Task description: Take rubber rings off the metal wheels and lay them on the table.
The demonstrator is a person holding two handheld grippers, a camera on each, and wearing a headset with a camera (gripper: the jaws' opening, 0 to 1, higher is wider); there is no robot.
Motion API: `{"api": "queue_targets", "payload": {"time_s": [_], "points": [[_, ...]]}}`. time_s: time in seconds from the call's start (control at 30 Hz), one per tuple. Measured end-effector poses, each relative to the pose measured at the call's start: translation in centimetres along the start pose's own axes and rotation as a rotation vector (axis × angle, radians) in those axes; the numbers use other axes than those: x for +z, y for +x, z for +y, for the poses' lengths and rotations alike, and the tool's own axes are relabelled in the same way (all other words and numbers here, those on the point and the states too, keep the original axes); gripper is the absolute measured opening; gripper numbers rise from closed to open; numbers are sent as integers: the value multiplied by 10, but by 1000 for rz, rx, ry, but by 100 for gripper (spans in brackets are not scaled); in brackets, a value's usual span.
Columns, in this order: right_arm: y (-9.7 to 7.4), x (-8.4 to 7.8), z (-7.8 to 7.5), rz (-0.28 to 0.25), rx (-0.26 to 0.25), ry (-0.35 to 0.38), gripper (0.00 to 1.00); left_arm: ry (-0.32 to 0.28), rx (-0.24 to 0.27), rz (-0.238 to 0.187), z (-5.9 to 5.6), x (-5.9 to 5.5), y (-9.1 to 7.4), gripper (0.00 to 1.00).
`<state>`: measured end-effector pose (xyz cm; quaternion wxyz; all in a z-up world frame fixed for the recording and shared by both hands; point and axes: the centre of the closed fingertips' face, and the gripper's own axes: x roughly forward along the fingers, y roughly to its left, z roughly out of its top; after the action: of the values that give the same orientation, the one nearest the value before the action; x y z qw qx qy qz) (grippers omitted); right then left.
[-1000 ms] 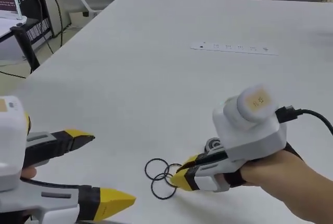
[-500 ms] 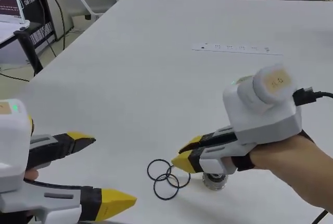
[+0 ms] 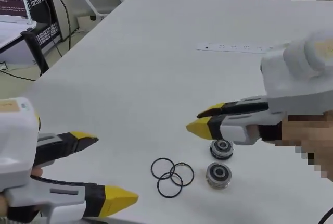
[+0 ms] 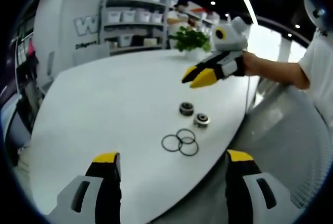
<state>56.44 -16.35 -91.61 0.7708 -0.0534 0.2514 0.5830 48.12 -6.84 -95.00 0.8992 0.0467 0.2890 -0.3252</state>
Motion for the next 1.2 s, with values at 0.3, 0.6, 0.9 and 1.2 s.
{"api": "queue_targets", "payload": {"time_s": [0.3, 0.6, 0.9, 1.2], "points": [[-31, 21, -25, -105, -74, 14, 25, 17, -14, 8, -2, 0, 1, 83], [-56, 12, -60, -117, -182, 61, 32, 33, -52, -68, -9, 18, -3, 82], [-60, -23, -91, -66, -235, 185, 34, 78, -84, -152, -16, 59, -7, 81], [-63, -39, -99, -40, -254, 221, 36, 131, -119, -205, -28, 90, -4, 80]]}}
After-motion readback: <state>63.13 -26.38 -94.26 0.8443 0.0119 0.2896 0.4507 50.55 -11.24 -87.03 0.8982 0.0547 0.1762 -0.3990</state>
